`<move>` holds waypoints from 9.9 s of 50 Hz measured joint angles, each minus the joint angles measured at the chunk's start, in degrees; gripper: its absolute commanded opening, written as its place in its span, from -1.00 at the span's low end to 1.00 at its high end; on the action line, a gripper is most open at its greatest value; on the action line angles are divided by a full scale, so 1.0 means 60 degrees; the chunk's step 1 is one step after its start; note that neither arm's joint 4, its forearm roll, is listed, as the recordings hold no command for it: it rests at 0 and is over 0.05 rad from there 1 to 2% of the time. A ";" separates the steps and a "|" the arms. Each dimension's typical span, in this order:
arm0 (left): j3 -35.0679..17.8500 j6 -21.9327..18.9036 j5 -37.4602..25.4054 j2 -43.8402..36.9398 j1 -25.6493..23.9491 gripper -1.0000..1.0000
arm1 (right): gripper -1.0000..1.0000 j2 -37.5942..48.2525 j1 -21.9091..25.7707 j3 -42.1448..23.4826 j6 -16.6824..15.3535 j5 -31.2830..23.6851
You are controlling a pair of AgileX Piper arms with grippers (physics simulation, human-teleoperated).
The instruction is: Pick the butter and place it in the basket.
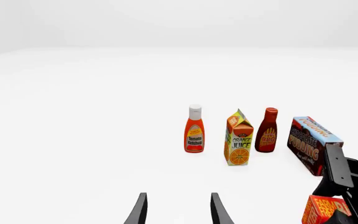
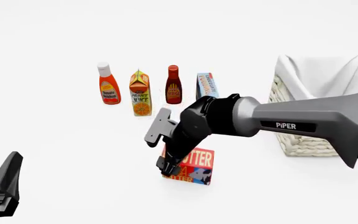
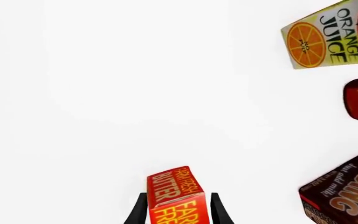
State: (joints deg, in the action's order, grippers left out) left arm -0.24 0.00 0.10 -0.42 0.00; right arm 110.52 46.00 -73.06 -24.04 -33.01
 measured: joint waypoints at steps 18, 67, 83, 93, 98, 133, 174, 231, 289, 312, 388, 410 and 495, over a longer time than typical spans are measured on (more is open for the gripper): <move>0.0000 0.0000 0.0000 0.0000 0.0000 1.00 | -1.00 0.0129 0.0107 -0.0076 0.0048 0.0064; 0.0000 0.0000 0.0000 0.0000 0.0000 1.00 | -1.00 -0.0384 0.0233 -0.0166 -0.0793 -0.0480; 0.0000 0.0000 0.0000 0.0000 0.0000 1.00 | -1.00 -0.0545 0.0079 -0.0751 -0.1276 -0.0993; 0.0000 0.0000 0.0000 0.0000 0.0000 1.00 | -1.00 -0.0650 -0.0001 -0.1048 -0.1573 -0.1089; 0.0000 0.0000 0.0000 0.0000 0.0000 1.00 | -1.00 -0.0762 -0.0008 -0.1149 -0.1629 -0.1068; 0.0000 0.0000 0.0000 0.0000 0.0000 1.00 | -1.00 -0.1474 0.0136 -0.2292 -0.1287 -0.0855; 0.0000 0.0000 0.0000 0.0000 0.0000 1.00 | -1.00 -0.1778 0.0142 -0.3384 -0.0572 0.0505; 0.0000 0.0000 0.0000 0.0000 0.0000 1.00 | -1.00 -0.3056 -0.0779 -0.2404 0.1181 0.3630; 0.0000 0.0000 0.0000 0.0000 0.0000 1.00 | -1.00 -0.3669 -0.3298 -0.1753 0.2237 0.5375; 0.0000 0.0000 0.0000 0.0000 0.0000 1.00 | -1.00 -0.3518 -0.4002 -0.1951 0.2707 0.5331; 0.0000 0.0000 0.0000 0.0000 0.0000 1.00 | -1.00 -0.2802 -0.5027 -0.2452 0.3150 0.5403; 0.0000 0.0000 0.0000 0.0000 0.0000 1.00 | -1.00 -0.2571 -0.5789 -0.2562 0.3290 0.5498; 0.0000 0.0000 0.0000 0.0000 0.0000 1.00 | -1.00 -0.1452 -0.8915 -0.2704 0.4260 0.6395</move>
State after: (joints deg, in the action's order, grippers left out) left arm -0.24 0.00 0.10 -0.42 0.00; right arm 101.81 -7.49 -89.28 1.52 5.36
